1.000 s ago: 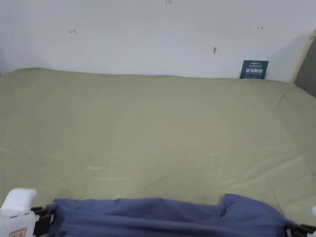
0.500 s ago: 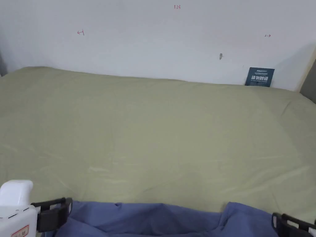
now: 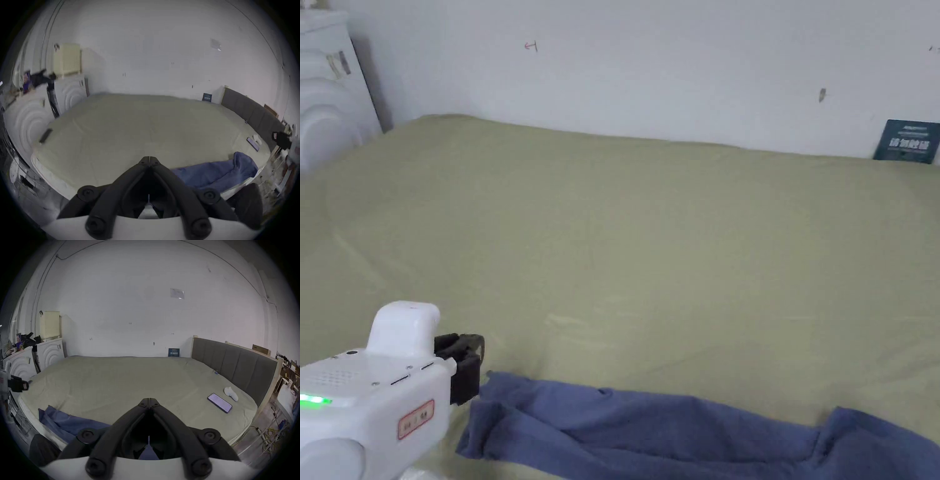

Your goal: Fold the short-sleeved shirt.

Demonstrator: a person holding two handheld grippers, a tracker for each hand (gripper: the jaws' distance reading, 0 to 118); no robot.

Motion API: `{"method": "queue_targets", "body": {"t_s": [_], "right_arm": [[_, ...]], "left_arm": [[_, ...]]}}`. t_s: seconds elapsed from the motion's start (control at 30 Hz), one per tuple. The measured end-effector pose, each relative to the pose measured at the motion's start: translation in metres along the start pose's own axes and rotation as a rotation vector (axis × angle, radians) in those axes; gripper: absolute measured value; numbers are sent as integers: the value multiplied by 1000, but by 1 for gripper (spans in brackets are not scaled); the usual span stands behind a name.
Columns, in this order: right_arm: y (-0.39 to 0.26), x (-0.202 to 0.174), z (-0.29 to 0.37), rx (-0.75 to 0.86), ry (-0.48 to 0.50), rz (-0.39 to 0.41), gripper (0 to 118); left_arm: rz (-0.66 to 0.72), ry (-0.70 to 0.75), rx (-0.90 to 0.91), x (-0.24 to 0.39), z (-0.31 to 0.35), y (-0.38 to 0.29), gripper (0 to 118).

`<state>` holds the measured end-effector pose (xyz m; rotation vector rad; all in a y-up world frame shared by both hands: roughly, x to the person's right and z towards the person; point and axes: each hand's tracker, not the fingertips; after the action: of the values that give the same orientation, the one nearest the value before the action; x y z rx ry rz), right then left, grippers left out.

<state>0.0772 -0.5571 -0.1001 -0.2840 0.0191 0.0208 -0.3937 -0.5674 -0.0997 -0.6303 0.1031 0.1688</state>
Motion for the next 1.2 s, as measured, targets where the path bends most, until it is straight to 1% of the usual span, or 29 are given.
{"method": "queue_targets", "body": {"t_s": [0.13,0.2,0.27,0.33,0.4,0.5,0.57,0.77,0.87,0.9,0.93,0.97,1.0,1.03,1.07,1.13,1.2], "right_arm": [[-1,-8,1,-12,8,14,0],[-1,-10,-1,-25,10,28,0],[-3,-11,-2,-34,5,31,0],[-4,-11,-5,-61,0,29,0],[-6,-9,-7,-77,-5,23,0],[-7,-7,-8,-99,-14,21,0],[-8,-6,-11,-111,-22,29,0],[-8,-5,-14,-135,-32,27,0],[-10,-5,-18,-151,-25,15,0],[-10,-5,-18,-155,-24,11,0],[-10,-6,-18,-155,-23,8,0],[-10,-6,-18,-157,-22,8,0],[-11,-6,-17,-157,-22,8,0],[-11,-6,-18,-160,-19,10,0],[-11,-7,-18,-165,-18,10,0],[-13,-8,-18,-172,-18,6,0],[-14,-9,-19,-187,-16,-4,0]], "left_arm": [[160,-114,-284,-49,-47,1,0],[216,-150,-373,-71,-69,1,0],[275,-251,-468,-80,-87,1,0],[367,-328,-526,-97,-106,-2,0],[365,-325,-517,-107,-118,-3,0],[429,-400,-554,-115,-131,-1,0],[419,-390,-546,-116,-136,3,0],[434,-435,-547,-119,-143,3,0],[448,-430,-543,-116,-149,2,1],[451,-433,-543,-114,-150,3,5],[450,-434,-543,-129,-157,-2,19],[448,-439,-541,-135,-160,-3,62],[450,-469,-547,-137,-166,-5,96],[450,-497,-559,-137,-171,-6,111],[465,-531,-555,-122,-150,-3,111],[510,-561,-581,-119,-153,-5,111],[518,-608,-605,-122,-163,-14,111]]}}
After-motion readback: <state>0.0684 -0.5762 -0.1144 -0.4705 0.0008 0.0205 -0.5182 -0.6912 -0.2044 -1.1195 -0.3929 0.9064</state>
